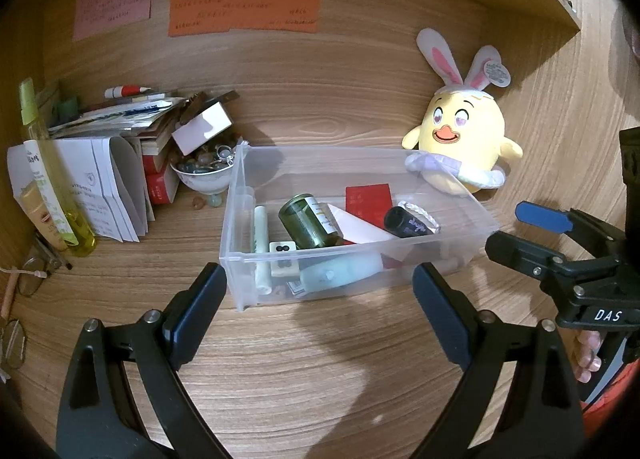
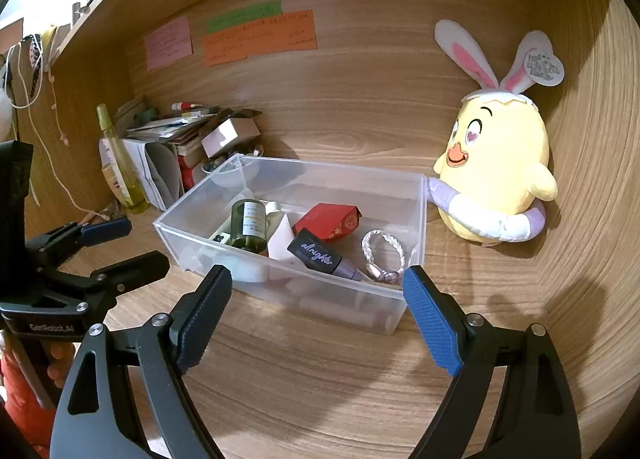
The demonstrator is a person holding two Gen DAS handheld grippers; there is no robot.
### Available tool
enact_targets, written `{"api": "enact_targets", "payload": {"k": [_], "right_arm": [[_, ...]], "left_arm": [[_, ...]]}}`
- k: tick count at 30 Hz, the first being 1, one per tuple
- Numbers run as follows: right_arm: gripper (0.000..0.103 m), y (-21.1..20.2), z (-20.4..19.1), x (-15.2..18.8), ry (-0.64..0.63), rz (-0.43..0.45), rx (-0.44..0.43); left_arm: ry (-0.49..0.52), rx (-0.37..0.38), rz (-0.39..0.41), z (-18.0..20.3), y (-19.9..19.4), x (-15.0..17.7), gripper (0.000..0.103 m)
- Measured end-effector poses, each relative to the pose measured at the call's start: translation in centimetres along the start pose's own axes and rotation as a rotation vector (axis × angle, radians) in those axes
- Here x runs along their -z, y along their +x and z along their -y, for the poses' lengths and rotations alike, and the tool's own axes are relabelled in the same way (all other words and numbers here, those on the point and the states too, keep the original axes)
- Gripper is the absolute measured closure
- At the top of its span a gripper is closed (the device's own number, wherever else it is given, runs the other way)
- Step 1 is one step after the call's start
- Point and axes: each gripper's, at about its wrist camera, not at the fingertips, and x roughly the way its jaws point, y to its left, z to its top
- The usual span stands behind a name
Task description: Organize objects
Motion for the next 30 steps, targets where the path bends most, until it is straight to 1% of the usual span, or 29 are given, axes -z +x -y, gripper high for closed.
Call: {"api": "enact_targets", "payload": {"k": [30], "right_arm": [[0.017, 0.38, -0.14, 0.20, -0.010, -0.014, -0.010]], "left_arm": [[-0.005, 0.013, 0.006, 0.12, -0.14, 0.01, 0.008]]}}
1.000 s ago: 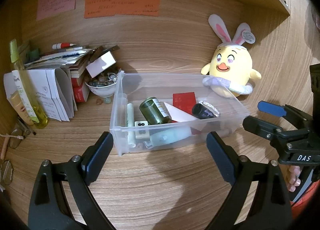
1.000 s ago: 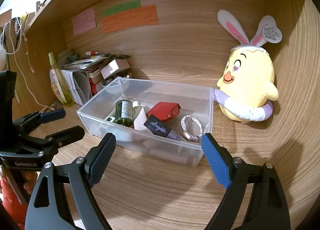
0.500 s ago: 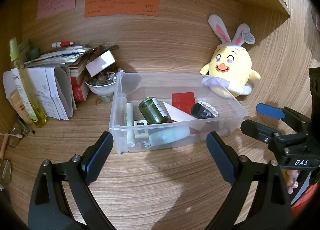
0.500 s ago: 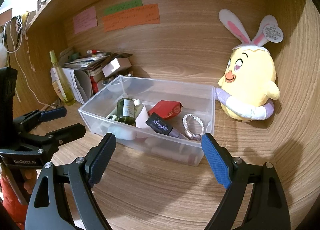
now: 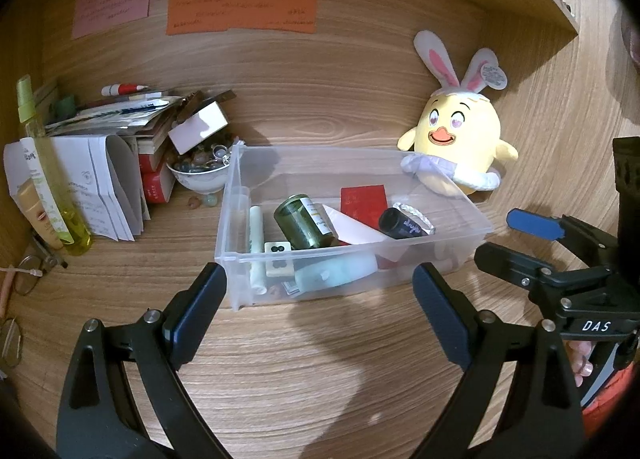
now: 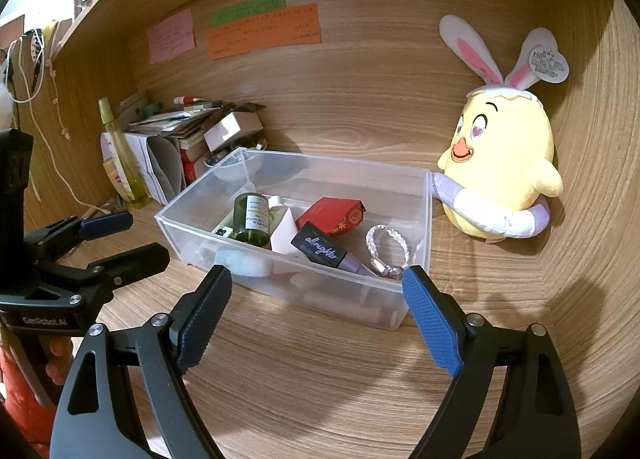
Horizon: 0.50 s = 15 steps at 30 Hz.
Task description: Organize objects
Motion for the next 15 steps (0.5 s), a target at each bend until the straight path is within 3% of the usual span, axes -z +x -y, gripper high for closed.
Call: {"api": "enact_targets", "payload": {"k": [15], "right_arm": [[0.017, 0.42, 0.22, 0.07, -0.001, -0.007, -0.005]], "left_arm": [[0.000, 0.025, -0.008, 0.19, 0.25, -0.17, 0.008]]}}
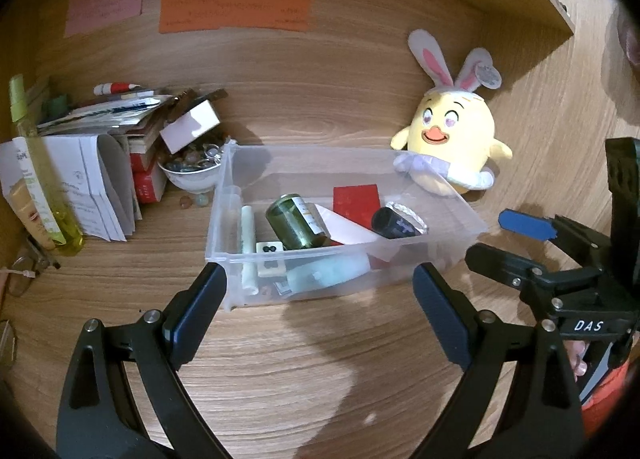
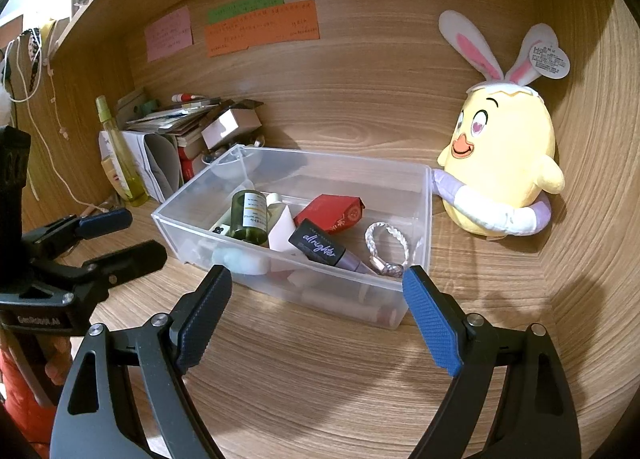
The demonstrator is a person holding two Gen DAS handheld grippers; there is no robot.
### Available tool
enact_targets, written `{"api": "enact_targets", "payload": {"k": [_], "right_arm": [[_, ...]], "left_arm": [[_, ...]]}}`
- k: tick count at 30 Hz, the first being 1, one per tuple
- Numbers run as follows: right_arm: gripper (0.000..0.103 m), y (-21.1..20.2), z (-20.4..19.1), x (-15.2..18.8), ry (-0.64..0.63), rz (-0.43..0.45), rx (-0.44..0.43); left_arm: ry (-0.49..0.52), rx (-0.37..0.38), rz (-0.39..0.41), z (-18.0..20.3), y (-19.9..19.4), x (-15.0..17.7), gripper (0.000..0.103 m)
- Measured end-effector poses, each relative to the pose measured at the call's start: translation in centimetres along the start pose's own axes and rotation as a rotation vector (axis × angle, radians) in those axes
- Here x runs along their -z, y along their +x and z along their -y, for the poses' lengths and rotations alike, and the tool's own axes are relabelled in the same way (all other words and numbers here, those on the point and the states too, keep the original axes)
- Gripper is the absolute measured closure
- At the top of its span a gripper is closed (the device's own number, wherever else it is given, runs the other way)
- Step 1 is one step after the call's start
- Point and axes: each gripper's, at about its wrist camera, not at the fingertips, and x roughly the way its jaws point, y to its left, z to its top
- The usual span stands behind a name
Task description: Organize objects
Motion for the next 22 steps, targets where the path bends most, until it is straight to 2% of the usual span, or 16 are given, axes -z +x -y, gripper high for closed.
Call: {"api": "enact_targets", "payload": {"k": [11, 22], "right_arm": [[0.017, 0.11, -0.09, 0.02, -0.004, -0.004, 0.002], [0.017, 0.35, 0.02, 0.06, -0.008, -0.007, 0.003]], "left_arm": [[-0.002, 0.005, -0.014, 0.14, 0.37, 0.23, 0.008], [0.015, -0.004, 0.020, 0.46, -0.11, 0.23, 0.008]]}}
